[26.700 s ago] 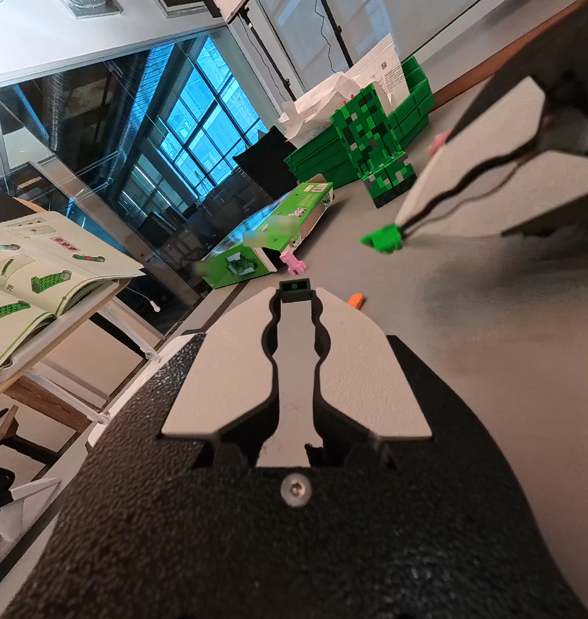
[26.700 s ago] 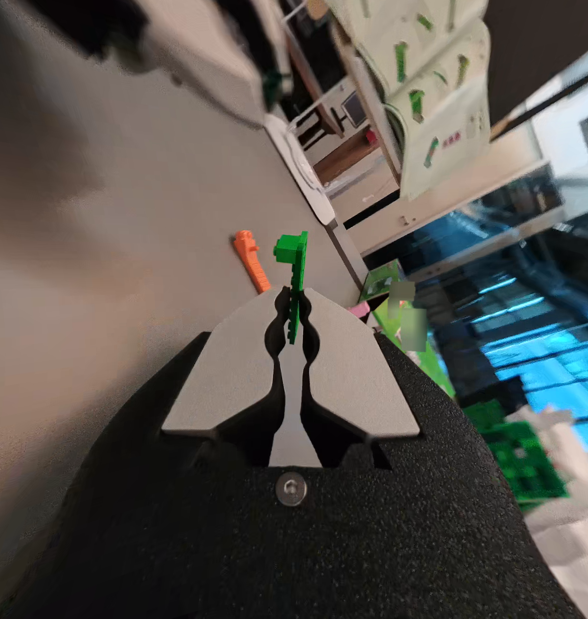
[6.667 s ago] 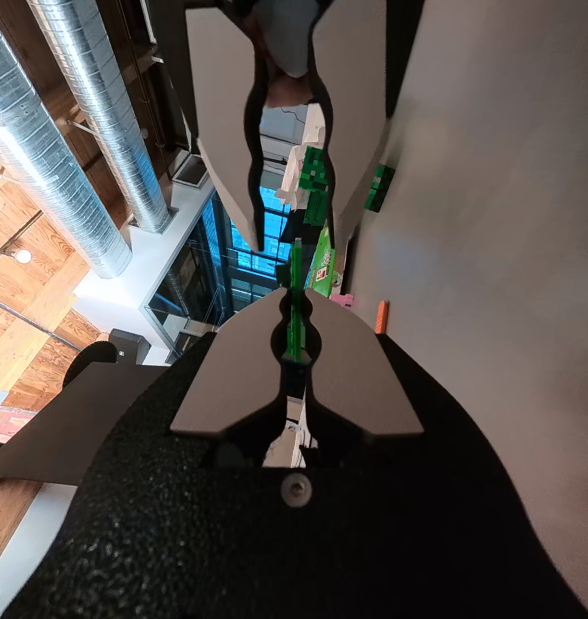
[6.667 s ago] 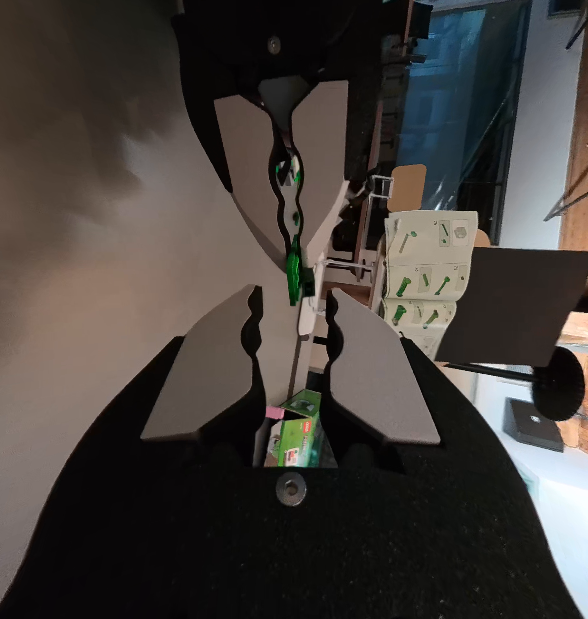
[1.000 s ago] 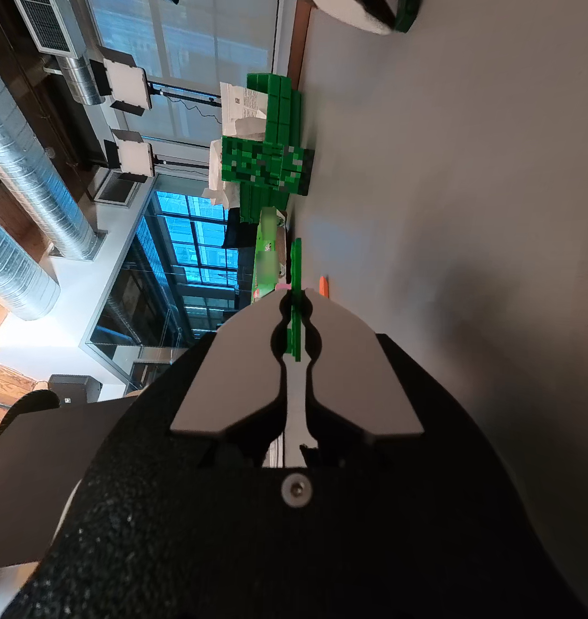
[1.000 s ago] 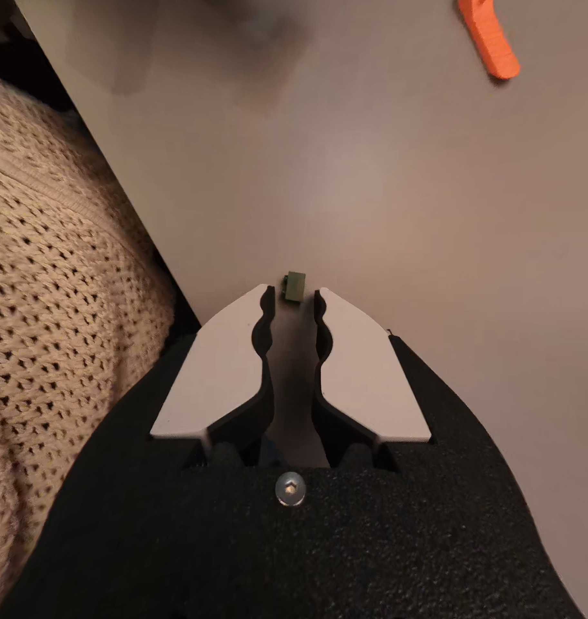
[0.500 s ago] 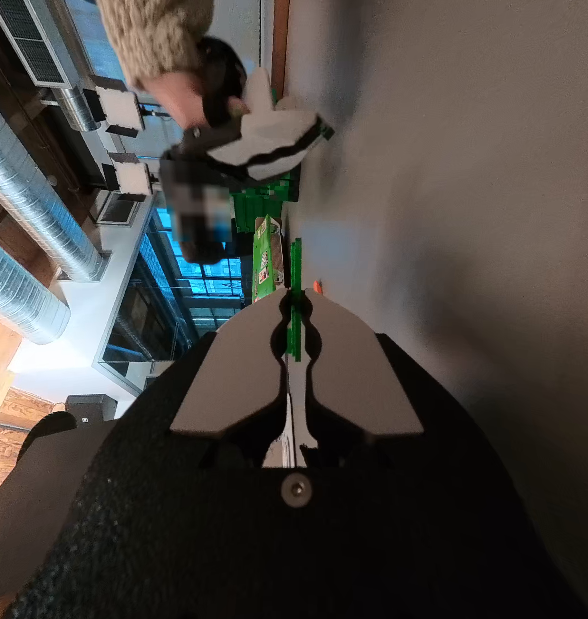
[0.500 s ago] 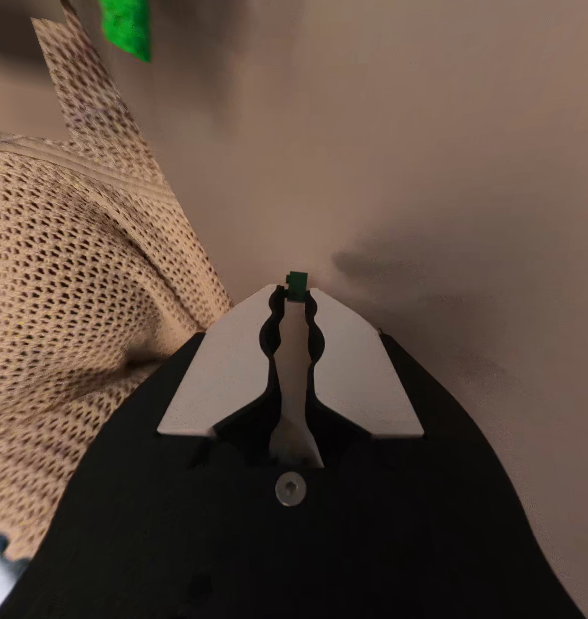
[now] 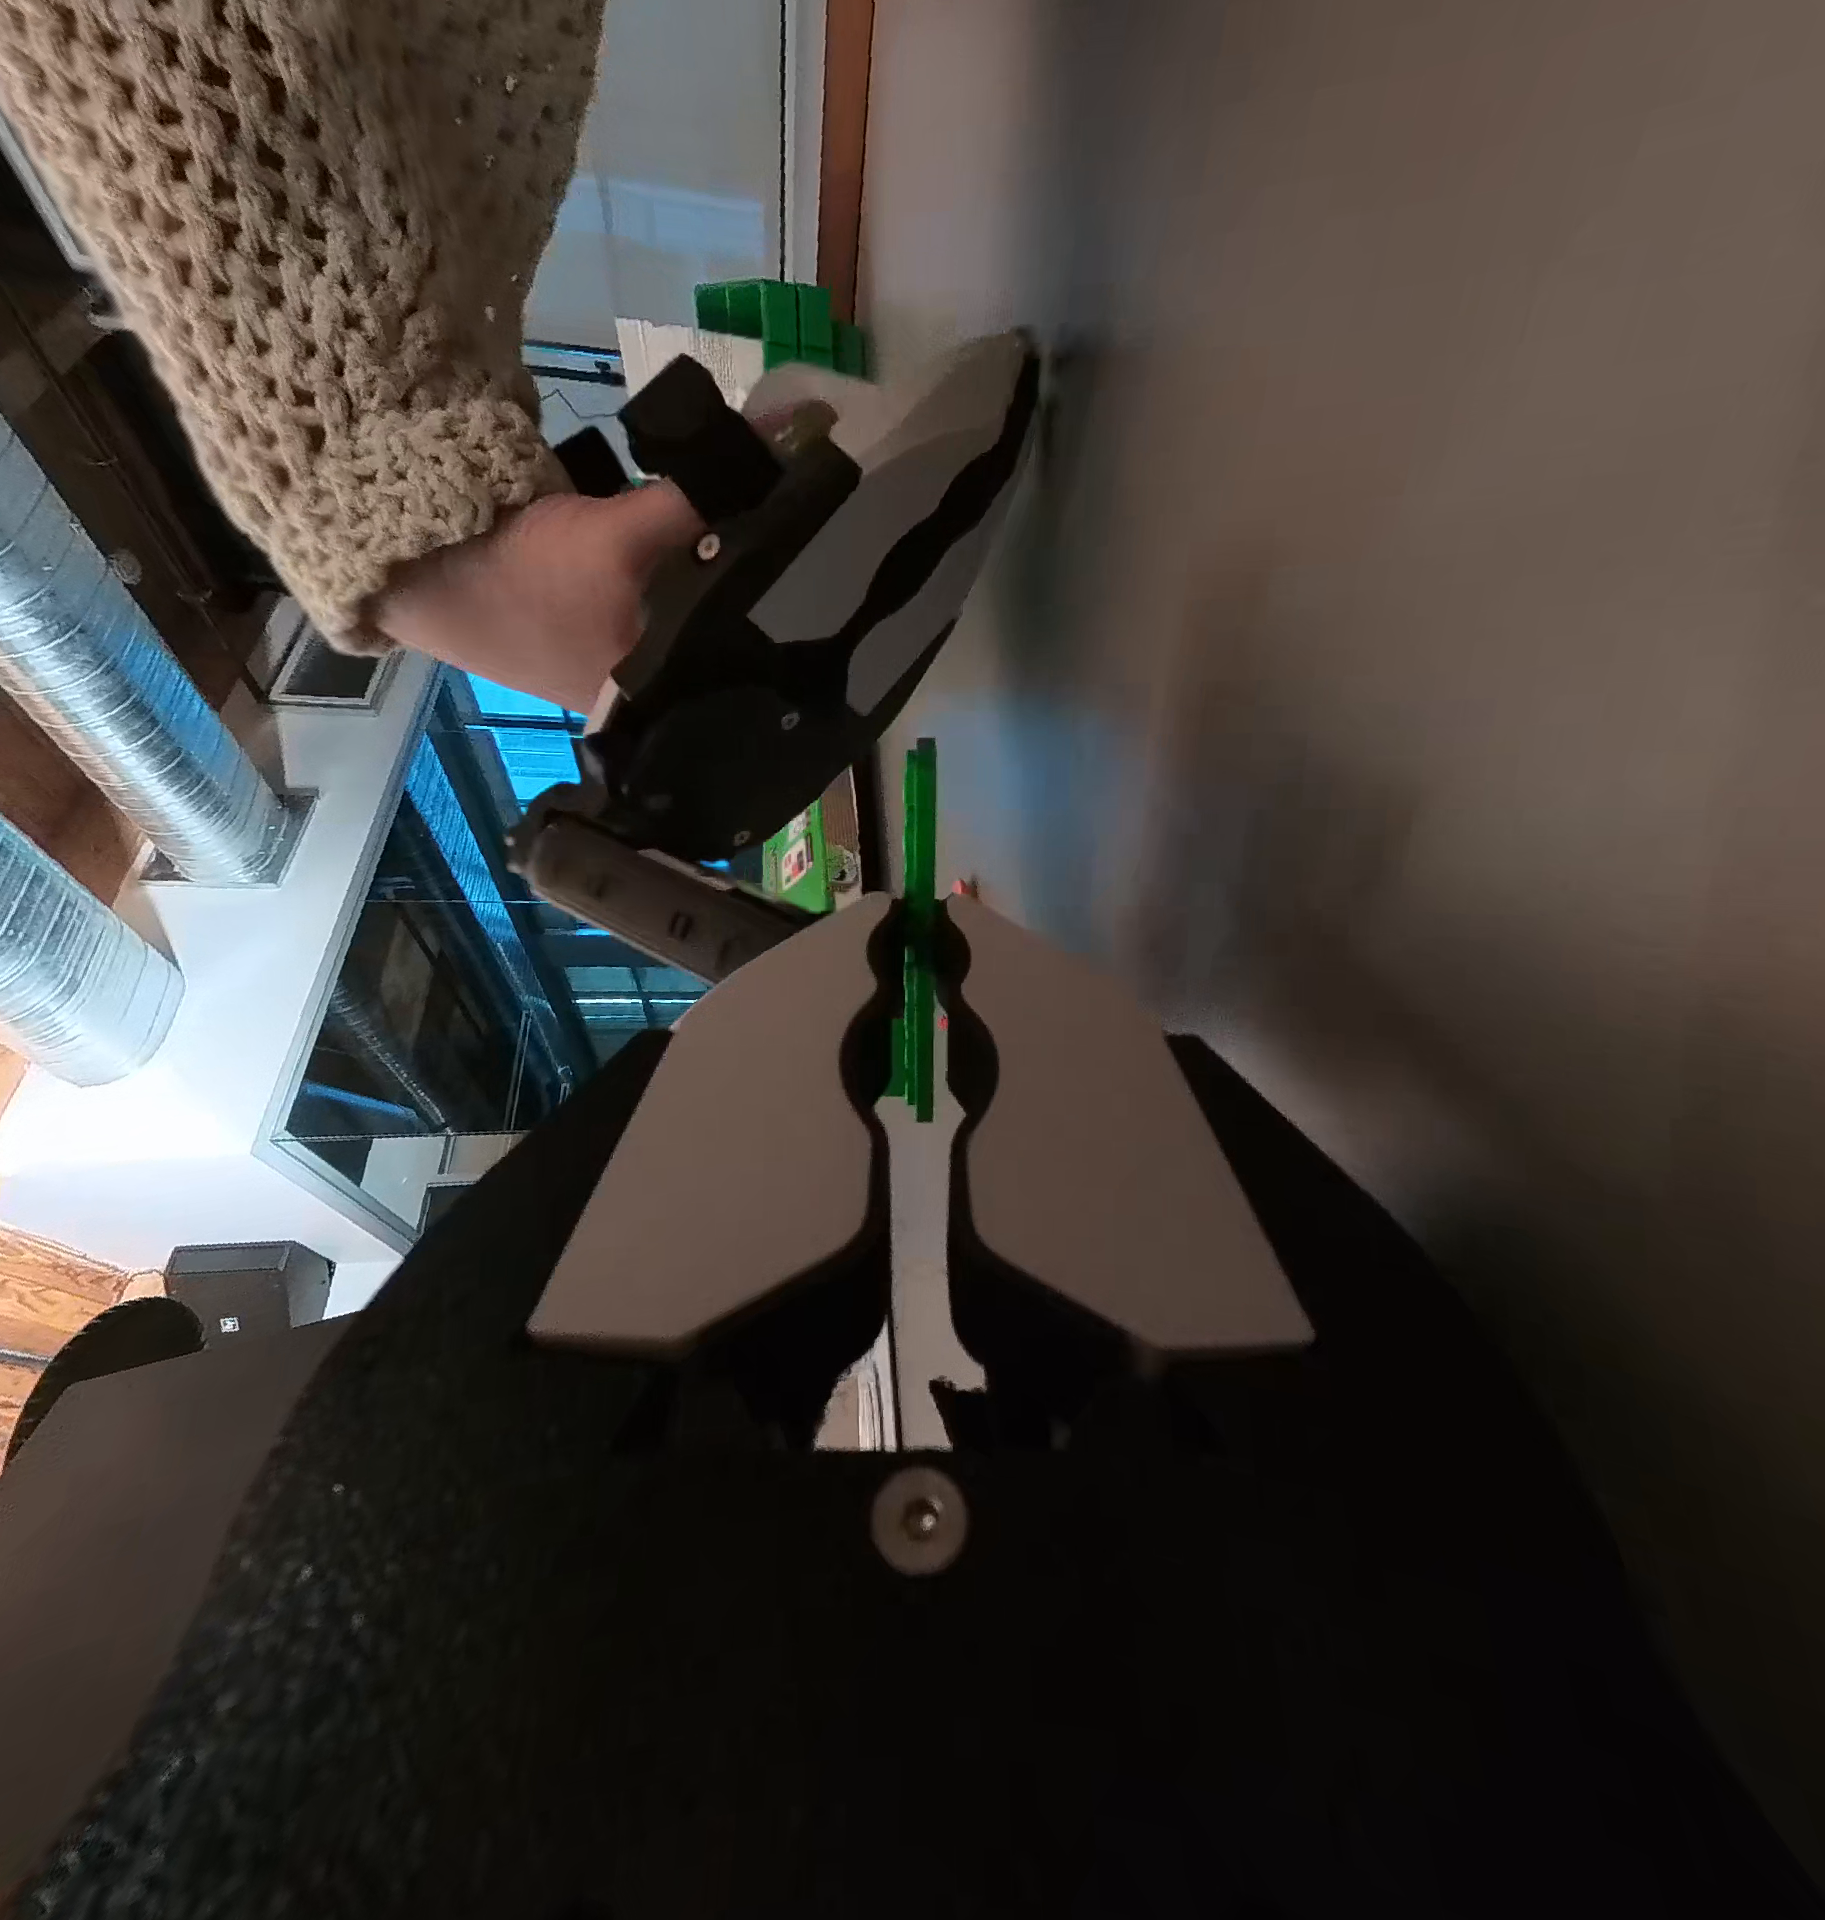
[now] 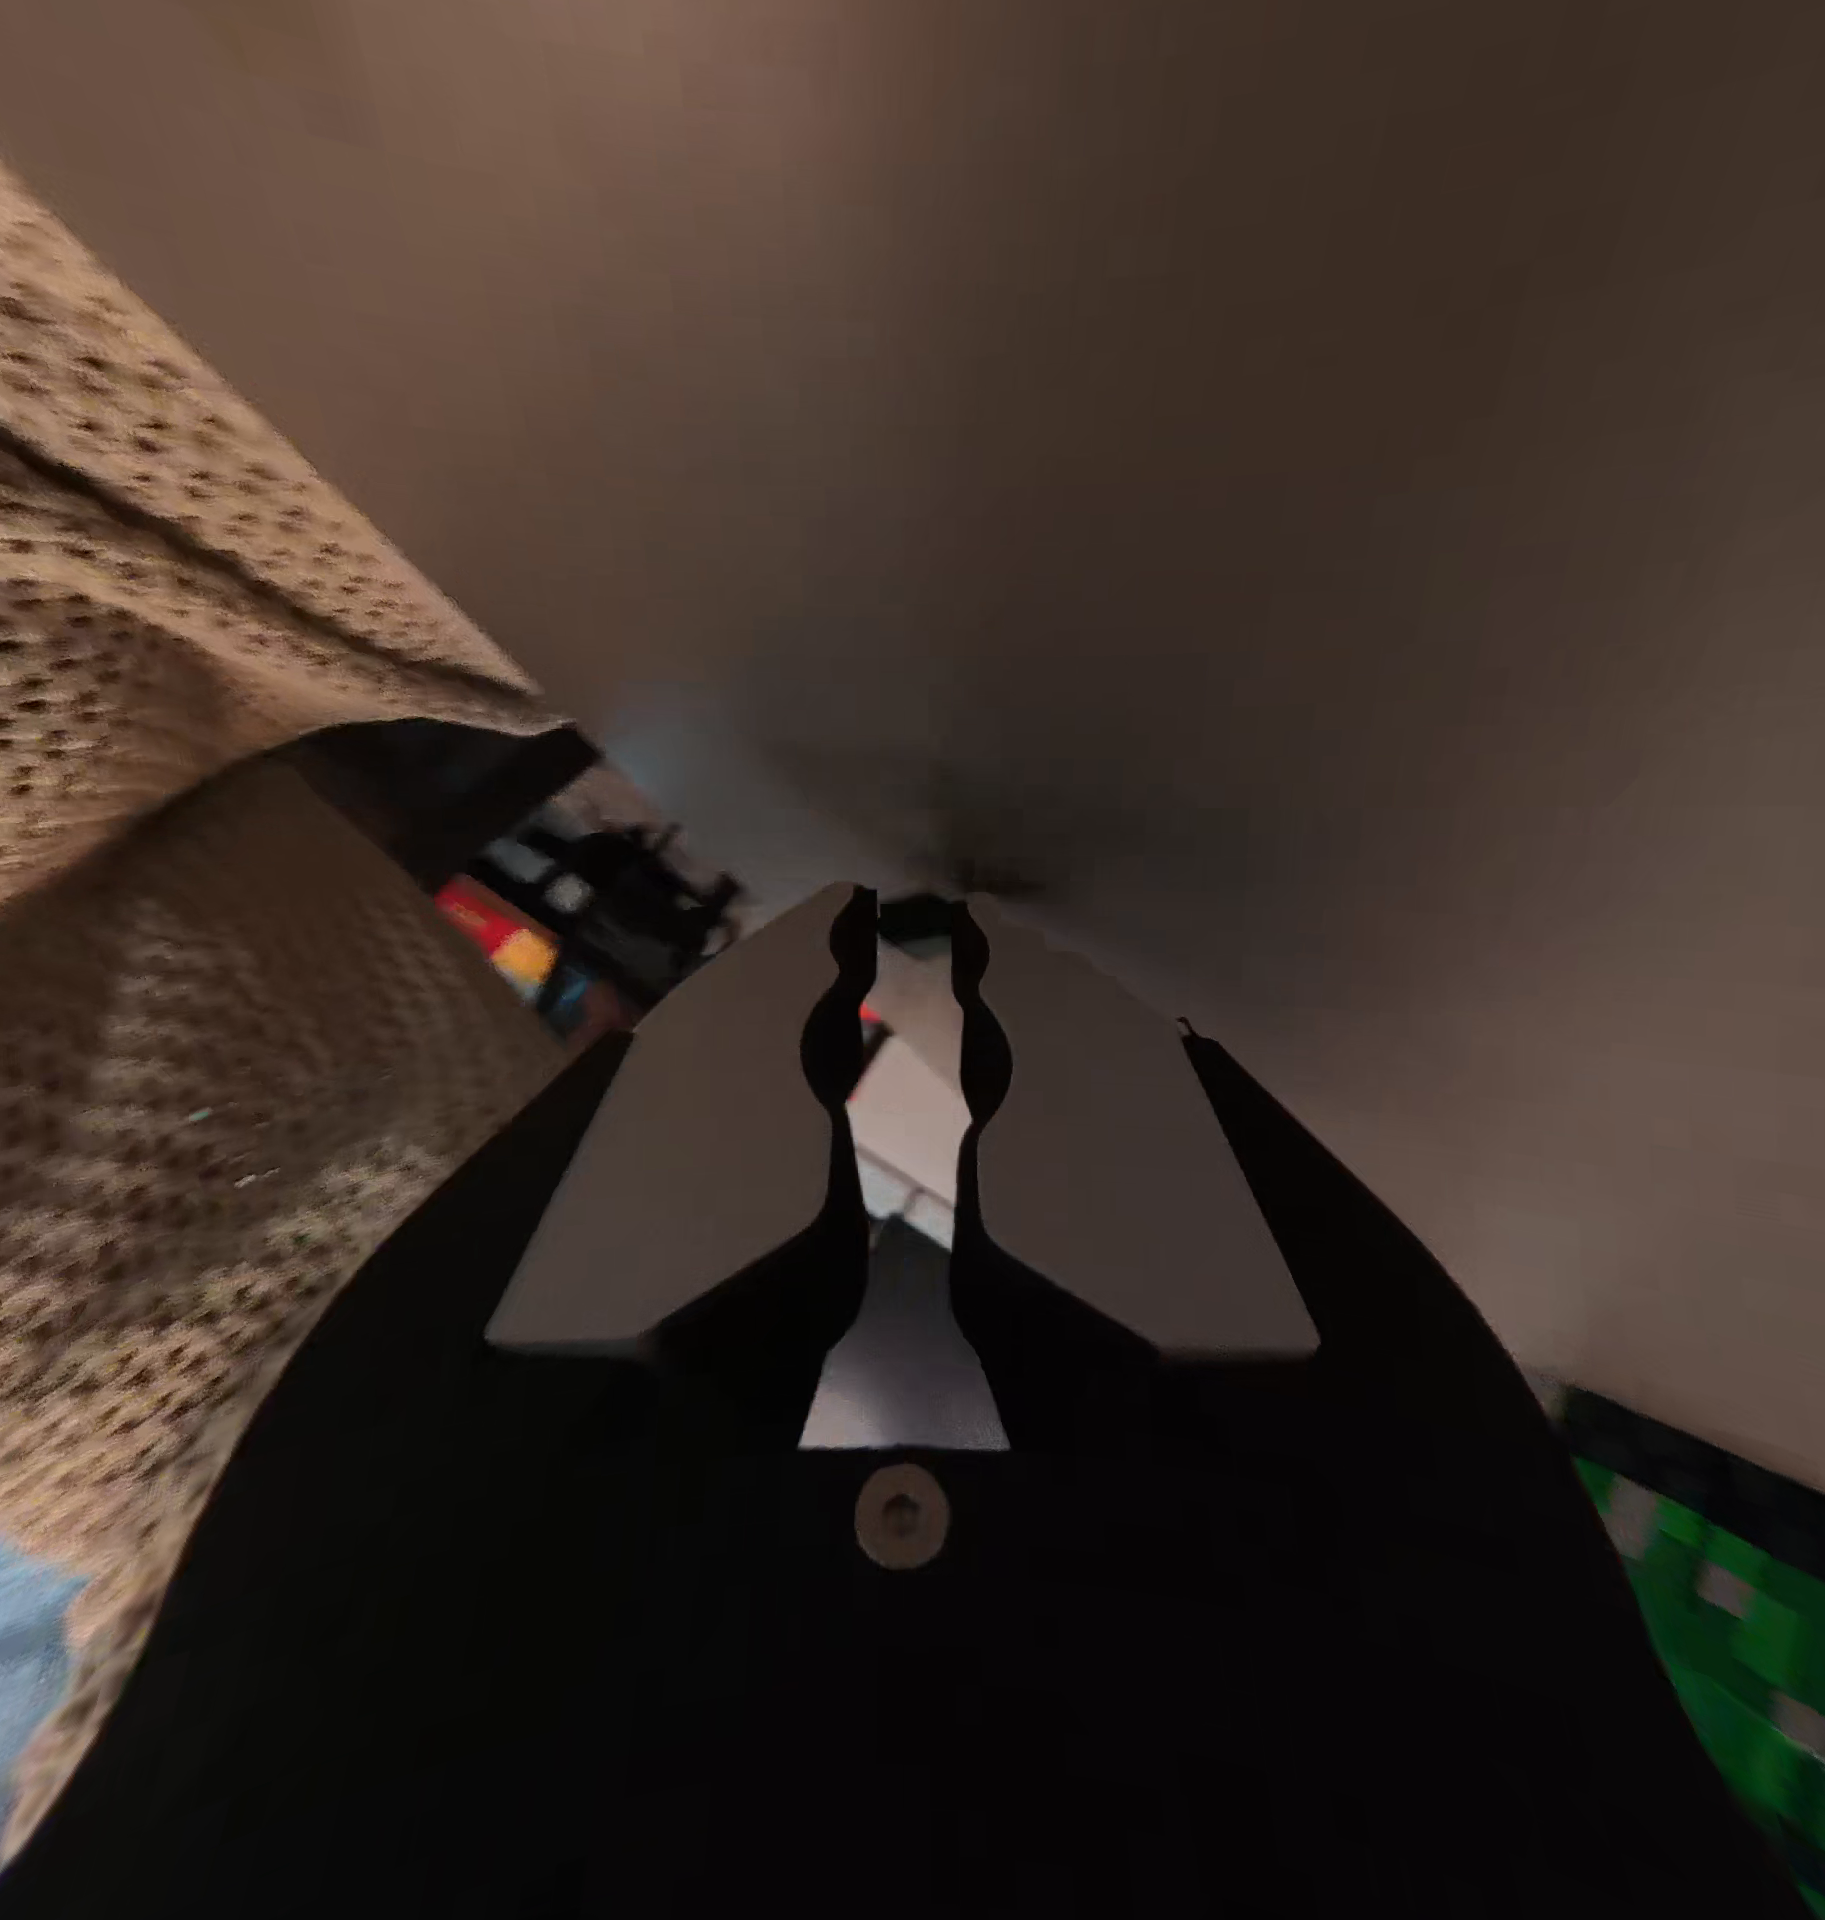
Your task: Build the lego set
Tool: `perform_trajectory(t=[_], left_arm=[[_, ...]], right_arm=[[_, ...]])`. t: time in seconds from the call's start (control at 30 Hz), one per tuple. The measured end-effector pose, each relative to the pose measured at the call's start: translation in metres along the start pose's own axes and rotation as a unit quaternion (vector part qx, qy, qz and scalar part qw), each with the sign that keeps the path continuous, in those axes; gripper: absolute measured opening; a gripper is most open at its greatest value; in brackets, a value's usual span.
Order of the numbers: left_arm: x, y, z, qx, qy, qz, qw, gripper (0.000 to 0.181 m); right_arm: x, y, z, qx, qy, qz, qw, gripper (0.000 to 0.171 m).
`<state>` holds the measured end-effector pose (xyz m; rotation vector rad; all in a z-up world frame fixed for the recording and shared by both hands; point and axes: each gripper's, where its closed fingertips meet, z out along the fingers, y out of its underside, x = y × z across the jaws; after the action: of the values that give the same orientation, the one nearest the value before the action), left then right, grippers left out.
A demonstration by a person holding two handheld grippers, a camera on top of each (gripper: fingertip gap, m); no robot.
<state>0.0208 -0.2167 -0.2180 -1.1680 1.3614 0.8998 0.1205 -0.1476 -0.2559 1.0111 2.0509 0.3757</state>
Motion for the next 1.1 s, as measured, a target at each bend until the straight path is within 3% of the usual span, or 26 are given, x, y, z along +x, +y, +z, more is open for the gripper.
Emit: perform_trajectory(t=[0.13, 0.23, 0.3, 0.4, 0.47, 0.53, 0.63, 0.77, 1.1], left_arm=[[0.001, 0.000, 0.000, 0.001, 0.001, -0.002, 1.000, 0.004], [-0.003, 0.001, 0.001, -0.002, -0.006, -0.010, 1.000, 0.004], [-0.006, 0.001, 0.001, -0.002, -0.014, -0.019, 1.000, 0.004], [-0.010, 0.000, 0.001, -0.002, -0.024, -0.028, 0.999, 0.004], [-0.012, -0.003, 0.001, 0.002, -0.026, -0.034, 0.999, 0.004], [-0.013, -0.007, 0.001, 0.010, -0.026, -0.047, 0.999, 0.004], [-0.010, -0.012, 0.001, 0.013, -0.018, -0.051, 0.998, 0.004], [0.000, -0.009, 0.006, 0.001, 0.009, -0.053, 0.999, 0.004], [0.031, 0.012, 0.030, -0.092, 0.126, 0.006, 0.988, 0.004]], right_arm=[[0.010, -0.002, -0.011, 0.027, 0.094, -0.018, 0.995, 0.024], [0.017, -0.003, -0.027, 0.121, 0.205, -0.022, 0.971, 0.028], [0.013, -0.005, -0.047, 0.256, 0.284, -0.024, 0.924, 0.027], [-0.010, 0.005, -0.067, 0.480, 0.339, -0.049, 0.808, 0.031], [-0.017, 0.016, -0.052, 0.556, 0.341, -0.071, 0.755, 0.034], [-0.007, 0.020, -0.028, 0.580, 0.341, -0.090, 0.735, 0.036], [0.008, 0.018, -0.009, 0.605, 0.327, -0.102, 0.719, 0.038], [0.020, 0.013, 0.005, 0.605, 0.282, -0.113, 0.736, 0.033], [0.024, 0.003, -0.002, 0.599, 0.258, -0.147, 0.744, 0.016]])
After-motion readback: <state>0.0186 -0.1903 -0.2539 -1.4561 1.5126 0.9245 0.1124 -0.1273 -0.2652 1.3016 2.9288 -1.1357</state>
